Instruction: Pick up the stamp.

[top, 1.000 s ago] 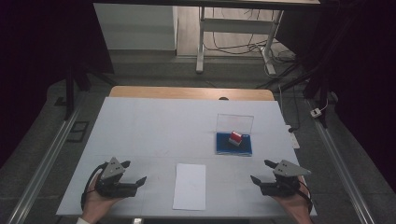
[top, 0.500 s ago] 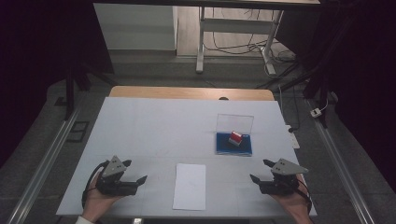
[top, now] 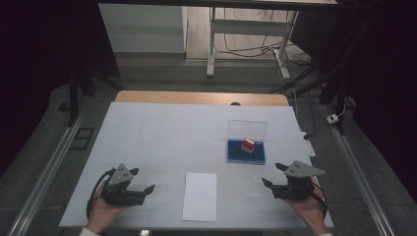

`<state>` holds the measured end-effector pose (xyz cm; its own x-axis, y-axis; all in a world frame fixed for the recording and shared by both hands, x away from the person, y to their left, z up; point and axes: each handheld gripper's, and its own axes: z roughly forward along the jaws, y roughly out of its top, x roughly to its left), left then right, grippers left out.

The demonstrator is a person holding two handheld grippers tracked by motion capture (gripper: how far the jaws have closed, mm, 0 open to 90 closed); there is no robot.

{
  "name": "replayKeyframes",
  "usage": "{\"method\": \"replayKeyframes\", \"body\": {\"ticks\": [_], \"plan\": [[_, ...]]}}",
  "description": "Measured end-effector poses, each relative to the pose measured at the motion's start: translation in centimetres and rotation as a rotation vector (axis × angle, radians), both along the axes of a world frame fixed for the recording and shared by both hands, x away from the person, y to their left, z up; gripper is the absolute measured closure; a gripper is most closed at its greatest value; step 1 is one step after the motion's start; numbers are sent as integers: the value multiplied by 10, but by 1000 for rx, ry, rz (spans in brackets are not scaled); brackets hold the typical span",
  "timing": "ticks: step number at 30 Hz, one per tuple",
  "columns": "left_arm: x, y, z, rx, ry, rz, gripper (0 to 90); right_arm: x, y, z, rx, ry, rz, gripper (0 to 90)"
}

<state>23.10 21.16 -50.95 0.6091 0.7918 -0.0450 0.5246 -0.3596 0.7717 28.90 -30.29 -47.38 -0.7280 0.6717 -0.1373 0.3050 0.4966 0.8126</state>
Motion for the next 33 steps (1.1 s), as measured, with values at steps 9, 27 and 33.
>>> {"method": "replayKeyframes", "body": {"ticks": [9,27,33], "plan": [[1,-1,-1,2,4,-1,176,5,2,8,6,11,2,264],[3,-1,-2,-1,8,-10,185,39,21,36,12,41,9,280],[3,0,-2,-1,11,-13,187,50,31,40,4,54,7,282]]}}
